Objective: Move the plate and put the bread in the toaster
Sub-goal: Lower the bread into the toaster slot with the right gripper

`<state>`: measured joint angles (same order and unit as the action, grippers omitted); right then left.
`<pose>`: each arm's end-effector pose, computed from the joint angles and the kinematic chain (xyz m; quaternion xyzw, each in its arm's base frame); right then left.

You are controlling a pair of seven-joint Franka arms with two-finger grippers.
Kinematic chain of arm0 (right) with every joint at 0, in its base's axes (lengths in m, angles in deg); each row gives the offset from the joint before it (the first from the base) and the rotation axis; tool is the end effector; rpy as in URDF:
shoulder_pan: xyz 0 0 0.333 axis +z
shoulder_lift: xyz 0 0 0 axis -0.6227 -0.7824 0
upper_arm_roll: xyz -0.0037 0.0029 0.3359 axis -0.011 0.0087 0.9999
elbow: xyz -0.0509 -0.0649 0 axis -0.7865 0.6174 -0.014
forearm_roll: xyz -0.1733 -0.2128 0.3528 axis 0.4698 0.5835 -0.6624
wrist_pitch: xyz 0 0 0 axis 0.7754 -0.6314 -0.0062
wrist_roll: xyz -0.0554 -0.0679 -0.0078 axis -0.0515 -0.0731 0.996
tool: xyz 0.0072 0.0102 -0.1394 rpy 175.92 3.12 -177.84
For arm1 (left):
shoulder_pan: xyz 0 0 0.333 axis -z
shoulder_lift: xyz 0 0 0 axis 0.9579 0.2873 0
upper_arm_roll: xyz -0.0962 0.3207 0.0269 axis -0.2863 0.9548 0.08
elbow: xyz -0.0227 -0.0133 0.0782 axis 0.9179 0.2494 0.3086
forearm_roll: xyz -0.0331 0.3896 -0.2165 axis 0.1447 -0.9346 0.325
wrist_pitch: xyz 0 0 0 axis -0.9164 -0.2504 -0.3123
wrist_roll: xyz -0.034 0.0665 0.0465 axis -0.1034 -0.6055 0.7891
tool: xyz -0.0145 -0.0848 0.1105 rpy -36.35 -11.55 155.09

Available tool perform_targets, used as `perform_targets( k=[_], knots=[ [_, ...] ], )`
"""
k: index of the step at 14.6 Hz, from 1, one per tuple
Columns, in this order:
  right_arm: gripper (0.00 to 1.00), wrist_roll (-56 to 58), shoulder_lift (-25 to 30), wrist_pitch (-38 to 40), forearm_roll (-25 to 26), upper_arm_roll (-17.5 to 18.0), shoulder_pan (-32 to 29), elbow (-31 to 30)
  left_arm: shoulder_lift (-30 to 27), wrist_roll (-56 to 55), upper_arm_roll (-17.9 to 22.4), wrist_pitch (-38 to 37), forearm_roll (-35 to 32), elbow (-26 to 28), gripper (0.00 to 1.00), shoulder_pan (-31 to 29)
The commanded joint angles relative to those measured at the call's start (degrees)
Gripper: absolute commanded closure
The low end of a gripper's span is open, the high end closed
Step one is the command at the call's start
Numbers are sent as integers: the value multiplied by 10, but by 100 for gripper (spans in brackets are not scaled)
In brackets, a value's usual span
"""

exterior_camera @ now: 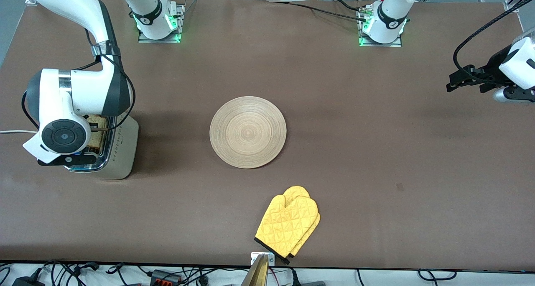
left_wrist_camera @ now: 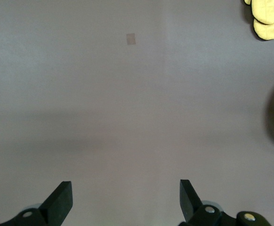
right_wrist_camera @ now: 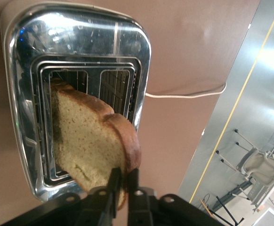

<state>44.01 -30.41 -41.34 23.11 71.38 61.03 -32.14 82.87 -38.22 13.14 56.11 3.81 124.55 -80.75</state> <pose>0.7031 0.0256 0.3824 0.9355 0.0257 -0.1783 0.3040 0.5893 0.0158 0.5522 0.9985 0.0061 -0.0417 0.0350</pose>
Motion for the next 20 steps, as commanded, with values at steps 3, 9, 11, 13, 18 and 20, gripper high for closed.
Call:
perform_targets(
  k=[3,9,11,13,18,20],
  knots=[
    [0,-8,10,-15,-30,0,-5,1,-2,-4,-2,-5,11,-5,0,-4],
    [0,-46,69,-10,-57,5,16,3,11,-5,2,-3,5,-25,0,-5],
    [0,-41,88,-10,-98,2,13,3,10,-6,-2,-3,4,-28,0,-4],
    [0,-41,97,-10,-125,0,12,3,11,-13,-4,-3,3,-30,0,-4],
    [0,-38,105,-10,-245,-1,-1,47,21,-13,-4,-10,0,-42,0,-3],
    [0,-38,104,-16,-268,-1,-7,49,21,-13,-4,-14,0,-43,0,-3]
  ],
)
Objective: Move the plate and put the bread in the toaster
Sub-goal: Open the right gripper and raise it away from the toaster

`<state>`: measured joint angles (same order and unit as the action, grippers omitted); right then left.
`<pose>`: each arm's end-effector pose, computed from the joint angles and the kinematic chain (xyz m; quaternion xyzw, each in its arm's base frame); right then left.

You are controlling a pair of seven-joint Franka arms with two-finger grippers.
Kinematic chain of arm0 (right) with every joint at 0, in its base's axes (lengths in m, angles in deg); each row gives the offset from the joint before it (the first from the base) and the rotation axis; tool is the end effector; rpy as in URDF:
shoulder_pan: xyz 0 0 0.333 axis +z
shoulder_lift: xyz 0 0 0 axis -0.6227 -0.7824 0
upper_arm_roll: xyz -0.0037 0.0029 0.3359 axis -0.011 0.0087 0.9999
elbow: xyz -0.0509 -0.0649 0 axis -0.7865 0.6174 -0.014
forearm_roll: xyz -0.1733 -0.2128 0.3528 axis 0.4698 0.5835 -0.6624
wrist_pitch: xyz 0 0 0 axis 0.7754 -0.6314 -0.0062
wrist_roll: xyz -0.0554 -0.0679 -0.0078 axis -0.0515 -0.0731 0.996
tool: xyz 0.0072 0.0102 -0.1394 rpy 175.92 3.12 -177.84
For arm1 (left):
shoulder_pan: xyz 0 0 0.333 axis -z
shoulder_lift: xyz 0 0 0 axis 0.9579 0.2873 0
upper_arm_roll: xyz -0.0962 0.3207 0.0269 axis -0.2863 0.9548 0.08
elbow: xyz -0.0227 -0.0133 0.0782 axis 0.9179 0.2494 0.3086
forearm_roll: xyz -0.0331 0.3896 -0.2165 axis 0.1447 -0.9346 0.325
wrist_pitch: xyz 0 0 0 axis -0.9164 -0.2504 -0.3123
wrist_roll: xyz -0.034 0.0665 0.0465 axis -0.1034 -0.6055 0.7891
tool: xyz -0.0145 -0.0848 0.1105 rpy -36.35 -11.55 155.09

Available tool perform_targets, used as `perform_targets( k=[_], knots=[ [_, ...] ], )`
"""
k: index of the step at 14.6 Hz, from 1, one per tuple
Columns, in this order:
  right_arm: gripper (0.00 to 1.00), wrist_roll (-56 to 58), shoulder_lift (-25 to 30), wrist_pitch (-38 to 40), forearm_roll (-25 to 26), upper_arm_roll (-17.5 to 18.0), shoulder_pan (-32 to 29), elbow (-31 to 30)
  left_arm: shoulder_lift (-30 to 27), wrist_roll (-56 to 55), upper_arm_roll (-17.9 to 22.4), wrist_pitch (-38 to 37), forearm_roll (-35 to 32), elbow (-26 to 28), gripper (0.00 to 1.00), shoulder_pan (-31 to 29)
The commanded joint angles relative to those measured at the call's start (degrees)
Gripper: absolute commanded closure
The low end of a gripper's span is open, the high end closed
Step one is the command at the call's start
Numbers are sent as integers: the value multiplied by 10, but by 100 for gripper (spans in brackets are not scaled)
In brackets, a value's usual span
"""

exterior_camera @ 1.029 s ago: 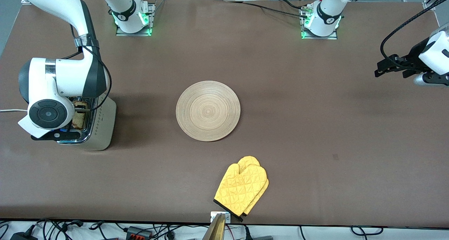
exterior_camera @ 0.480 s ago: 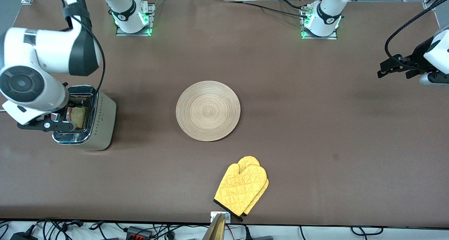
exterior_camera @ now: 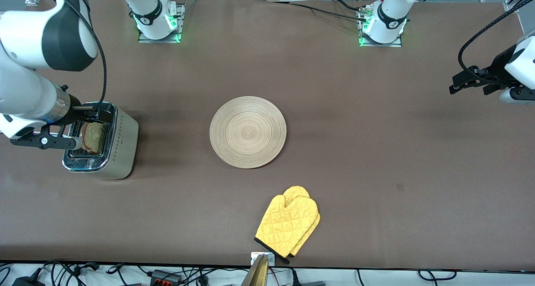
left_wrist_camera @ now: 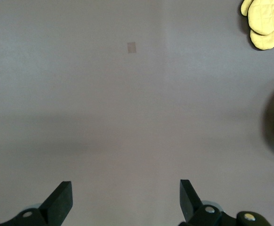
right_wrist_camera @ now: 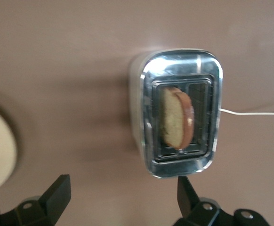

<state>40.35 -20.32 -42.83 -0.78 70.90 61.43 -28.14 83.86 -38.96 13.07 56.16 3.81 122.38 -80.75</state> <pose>0.6907 0.0806 0.5147 0.9947 -0.0302 -0.0707 0.0689 0.5976 0.0157 0.5619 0.9988 0.0115 -0.0312 0.0351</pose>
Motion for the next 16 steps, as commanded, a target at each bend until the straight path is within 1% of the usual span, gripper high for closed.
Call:
perform_targets(
  k=[1,3,4,6,7,8,9,10,12,14,15,16],
  knots=[
    [0,-1,3,-1,-37,1,-13,11,12,-6,-3,-14,0,-22,0,-3],
    [0,1,4,-3,-41,2,-29,12,11,-7,-3,-14,0,-22,0,-3],
    [0,1,4,-4,-50,2,-37,13,12,-7,-3,-14,0,-22,0,-3],
    [0,4,6,-8,-77,14,-74,22,15,-7,-3,-14,-1,-24,0,-2],
    [0,15,10,-12,-77,49,-109,23,22,-7,-5,-14,-9,-30,0,-1],
    [0,22,18,-12,-73,92,-153,22,31,-7,-6,-16,-38,-44,0,2],
    [0,28,21,-13,-70,130,-194,22,38,-7,-7,-17,-47,-52,0,3],
    [0,28,26,-20,-61,154,-222,21,38,-7,-7,-18,-47,-54,0,3],
    [0,52,34,-32,-37,160,-231,18,38,-7,-7,-22,-47,-54,0,1],
    [0,66,38,-29,-31,158,-233,14,31,-8,-7,-23,-47,-53,0,-2],
    [0,75,43,-31,-30,156,-233,6,31,-8,-6,-23,-47,-53,0,-2],
    [0,83,61,-37,-27,155,-232,-17,31,-8,-6,-24,-47,-54,0,-3]
  ],
)
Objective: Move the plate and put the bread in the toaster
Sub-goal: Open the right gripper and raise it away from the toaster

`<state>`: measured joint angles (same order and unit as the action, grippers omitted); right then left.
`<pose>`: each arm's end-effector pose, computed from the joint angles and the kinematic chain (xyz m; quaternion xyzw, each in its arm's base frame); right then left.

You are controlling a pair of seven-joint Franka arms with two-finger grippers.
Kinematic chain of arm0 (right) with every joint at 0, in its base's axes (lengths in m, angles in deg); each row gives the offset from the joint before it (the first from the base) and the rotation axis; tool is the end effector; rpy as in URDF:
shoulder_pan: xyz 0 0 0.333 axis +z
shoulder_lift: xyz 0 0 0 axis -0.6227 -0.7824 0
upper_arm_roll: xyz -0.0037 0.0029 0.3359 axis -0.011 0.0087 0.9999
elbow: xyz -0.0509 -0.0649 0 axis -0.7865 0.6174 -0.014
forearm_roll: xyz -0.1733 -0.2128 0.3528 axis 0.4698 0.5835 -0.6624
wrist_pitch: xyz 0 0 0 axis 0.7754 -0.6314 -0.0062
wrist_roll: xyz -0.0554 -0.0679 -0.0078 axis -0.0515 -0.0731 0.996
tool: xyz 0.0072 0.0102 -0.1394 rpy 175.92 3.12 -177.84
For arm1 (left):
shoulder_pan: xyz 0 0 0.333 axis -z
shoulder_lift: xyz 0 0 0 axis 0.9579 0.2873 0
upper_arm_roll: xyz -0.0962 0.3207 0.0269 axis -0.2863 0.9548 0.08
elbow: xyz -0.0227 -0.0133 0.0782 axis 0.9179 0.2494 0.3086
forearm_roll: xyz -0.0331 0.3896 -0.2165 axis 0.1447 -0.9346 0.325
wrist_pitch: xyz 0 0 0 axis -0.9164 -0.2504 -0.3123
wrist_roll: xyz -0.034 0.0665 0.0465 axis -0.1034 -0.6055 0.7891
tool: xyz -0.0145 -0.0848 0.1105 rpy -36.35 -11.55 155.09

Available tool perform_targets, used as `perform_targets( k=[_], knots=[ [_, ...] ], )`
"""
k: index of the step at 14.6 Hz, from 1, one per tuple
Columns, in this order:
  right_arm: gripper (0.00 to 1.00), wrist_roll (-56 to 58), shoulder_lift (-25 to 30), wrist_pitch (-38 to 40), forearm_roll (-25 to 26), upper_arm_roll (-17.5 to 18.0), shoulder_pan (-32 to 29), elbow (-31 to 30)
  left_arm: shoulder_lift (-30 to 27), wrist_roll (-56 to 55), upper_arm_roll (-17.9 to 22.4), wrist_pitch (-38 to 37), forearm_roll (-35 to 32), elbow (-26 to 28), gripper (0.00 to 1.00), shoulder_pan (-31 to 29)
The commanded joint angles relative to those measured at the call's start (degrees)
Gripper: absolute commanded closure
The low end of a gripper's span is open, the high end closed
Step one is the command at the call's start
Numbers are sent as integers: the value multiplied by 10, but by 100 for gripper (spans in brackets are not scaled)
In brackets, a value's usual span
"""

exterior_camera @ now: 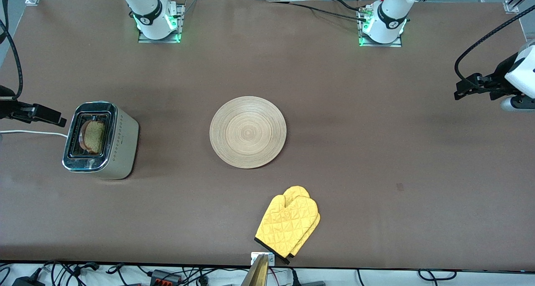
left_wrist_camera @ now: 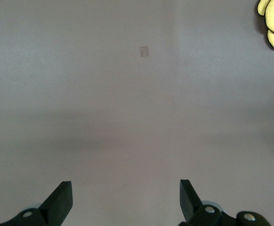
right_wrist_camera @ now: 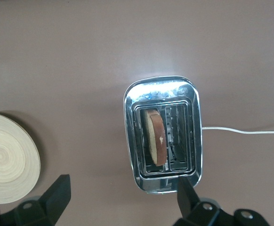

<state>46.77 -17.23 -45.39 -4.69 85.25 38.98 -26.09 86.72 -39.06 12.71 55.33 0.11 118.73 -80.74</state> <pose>0.6964 -0.0326 0.5638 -0.9985 0.0482 0.0189 0.0170 0.6134 0.0222 0.5637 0.9994 0.0067 -0.0325 0.0050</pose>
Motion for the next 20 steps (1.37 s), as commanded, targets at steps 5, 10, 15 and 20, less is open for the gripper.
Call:
perform_targets(
  k=[5,10,15,20],
  knots=[
    [0,21,135,-79,23,11,-6,-199,1,-7,-4,-22,-9,-16,0,-3],
    [0,26,183,-77,38,15,-3,-253,4,-7,-3,-13,-9,-16,0,-3],
    [0,22,211,-80,33,16,-4,-283,8,-7,-4,3,-7,-26,0,-1],
    [0,22,185,-76,33,16,-6,-250,8,-7,-4,3,-4,-24,0,-2]
  ],
)
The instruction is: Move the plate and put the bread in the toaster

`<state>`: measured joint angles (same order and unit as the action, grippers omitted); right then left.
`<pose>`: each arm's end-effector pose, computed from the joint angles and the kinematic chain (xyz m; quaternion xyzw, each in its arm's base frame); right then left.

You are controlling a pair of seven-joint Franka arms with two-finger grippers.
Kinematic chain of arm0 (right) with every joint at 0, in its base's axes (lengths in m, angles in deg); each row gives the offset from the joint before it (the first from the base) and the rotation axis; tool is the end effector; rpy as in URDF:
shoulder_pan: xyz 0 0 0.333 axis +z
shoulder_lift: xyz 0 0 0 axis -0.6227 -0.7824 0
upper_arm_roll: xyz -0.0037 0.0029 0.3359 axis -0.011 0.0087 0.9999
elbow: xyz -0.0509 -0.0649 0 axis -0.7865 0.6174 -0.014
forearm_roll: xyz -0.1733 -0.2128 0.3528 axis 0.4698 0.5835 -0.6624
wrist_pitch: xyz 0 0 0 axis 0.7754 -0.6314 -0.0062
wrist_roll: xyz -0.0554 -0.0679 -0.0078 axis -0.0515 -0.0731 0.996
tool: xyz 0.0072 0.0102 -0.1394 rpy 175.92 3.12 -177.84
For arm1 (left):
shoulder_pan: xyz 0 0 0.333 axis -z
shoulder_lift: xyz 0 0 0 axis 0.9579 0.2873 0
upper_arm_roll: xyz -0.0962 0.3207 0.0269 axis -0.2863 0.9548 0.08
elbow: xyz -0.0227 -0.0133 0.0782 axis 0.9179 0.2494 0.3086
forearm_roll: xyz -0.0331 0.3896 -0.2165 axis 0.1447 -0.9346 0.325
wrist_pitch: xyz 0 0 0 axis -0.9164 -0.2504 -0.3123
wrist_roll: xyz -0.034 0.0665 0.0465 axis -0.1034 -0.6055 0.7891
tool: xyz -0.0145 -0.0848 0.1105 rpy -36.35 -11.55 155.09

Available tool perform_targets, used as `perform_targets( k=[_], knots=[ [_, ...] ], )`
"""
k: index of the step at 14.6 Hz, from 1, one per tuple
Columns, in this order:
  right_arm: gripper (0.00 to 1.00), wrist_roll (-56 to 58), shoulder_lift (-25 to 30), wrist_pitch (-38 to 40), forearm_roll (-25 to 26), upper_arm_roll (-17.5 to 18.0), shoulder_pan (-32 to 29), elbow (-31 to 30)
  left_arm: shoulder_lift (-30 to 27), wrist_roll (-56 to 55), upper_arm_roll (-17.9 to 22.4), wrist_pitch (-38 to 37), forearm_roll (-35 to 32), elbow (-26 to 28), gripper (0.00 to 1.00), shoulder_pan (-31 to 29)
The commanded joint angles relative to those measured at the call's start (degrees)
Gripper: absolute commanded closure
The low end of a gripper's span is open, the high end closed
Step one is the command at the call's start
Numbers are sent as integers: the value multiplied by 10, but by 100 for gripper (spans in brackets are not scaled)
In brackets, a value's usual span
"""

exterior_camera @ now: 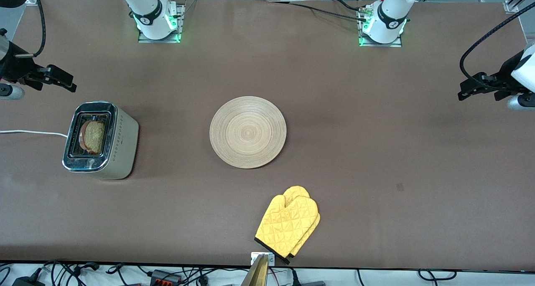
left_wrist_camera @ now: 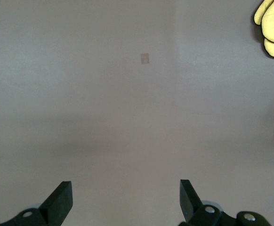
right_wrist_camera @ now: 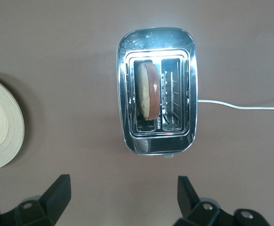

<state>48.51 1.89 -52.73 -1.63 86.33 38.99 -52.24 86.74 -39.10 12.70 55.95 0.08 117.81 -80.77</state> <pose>0.5956 -0.0296 0.5497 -0.9995 0.0250 0.0169 0.0025 0.6166 0.0227 0.5728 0.9998 0.0072 -0.0193 0.0044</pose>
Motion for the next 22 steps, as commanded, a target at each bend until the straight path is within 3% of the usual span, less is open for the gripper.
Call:
perform_targets(
  k=[1,14,17,22],
  knots=[
    [0,2,-7,-5,3,5,-6,13,8,-6,-3,-4,-3,-15,0,-2],
    [0,-2,-7,-11,0,6,-13,15,18,-5,-5,23,14,-15,0,5],
    [0,-2,-7,-11,-1,30,-36,14,20,-6,-8,42,16,-16,0,8],
    [0,-3,-4,-2,-1,31,-33,14,19,-7,-9,37,17,-8,0,3]
  ],
)
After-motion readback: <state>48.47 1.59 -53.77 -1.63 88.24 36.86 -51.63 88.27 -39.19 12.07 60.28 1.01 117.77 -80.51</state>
